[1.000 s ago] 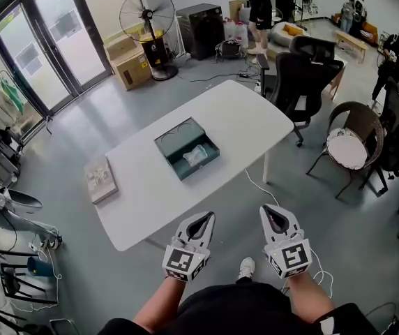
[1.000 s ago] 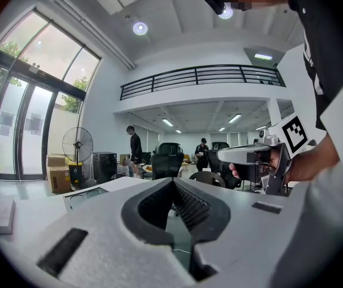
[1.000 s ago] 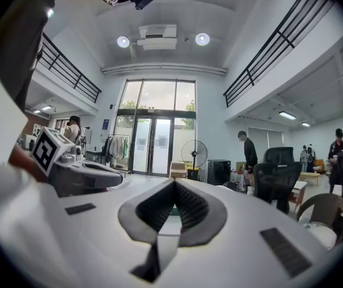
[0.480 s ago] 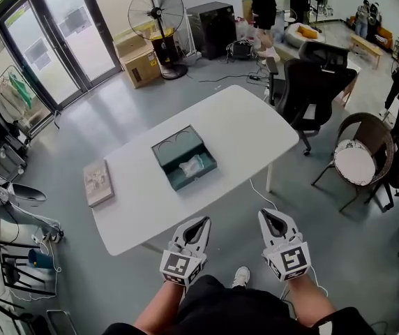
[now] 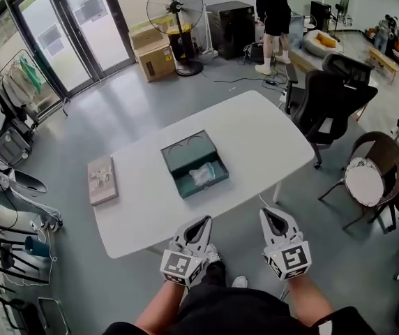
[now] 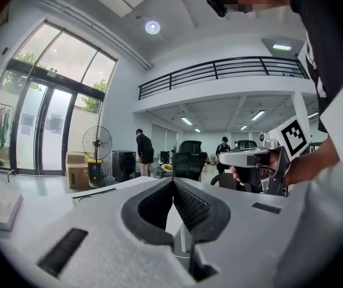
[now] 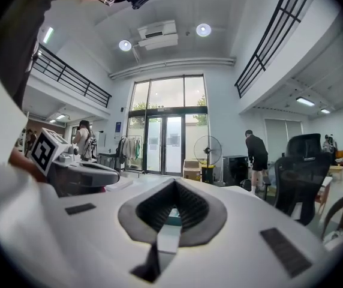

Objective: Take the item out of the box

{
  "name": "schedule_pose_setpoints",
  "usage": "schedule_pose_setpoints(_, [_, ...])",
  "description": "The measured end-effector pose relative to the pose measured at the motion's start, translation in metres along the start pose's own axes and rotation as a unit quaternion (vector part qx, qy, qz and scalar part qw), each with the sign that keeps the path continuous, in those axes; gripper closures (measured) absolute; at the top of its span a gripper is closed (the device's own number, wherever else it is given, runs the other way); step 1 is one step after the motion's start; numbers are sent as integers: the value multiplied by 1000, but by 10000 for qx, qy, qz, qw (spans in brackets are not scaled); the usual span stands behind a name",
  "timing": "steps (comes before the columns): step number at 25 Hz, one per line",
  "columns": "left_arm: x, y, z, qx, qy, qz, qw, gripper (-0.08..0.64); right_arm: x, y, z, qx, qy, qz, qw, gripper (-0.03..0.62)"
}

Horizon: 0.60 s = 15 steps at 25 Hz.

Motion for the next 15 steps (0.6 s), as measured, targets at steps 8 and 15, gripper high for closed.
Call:
schedule_pose_setpoints(8, [-67, -24, 36, 100, -254, 47, 9996, 548, -4, -10, 97, 92, -414, 71, 9991, 586])
schedule_pose_setpoints(15, [-132, -41, 53, 117, -450, 57, 9989, 548, -5, -23, 178, 46, -548, -48, 9985, 586])
Point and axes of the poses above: the fingertips, and each gripper's own axes: z forward along the fingers, x to its right, y out of its underside, the point moved 5 cm from there along -z, backward along the fingers, and after that the axes turned 10 degrees about -z, right-handed, at the moved point
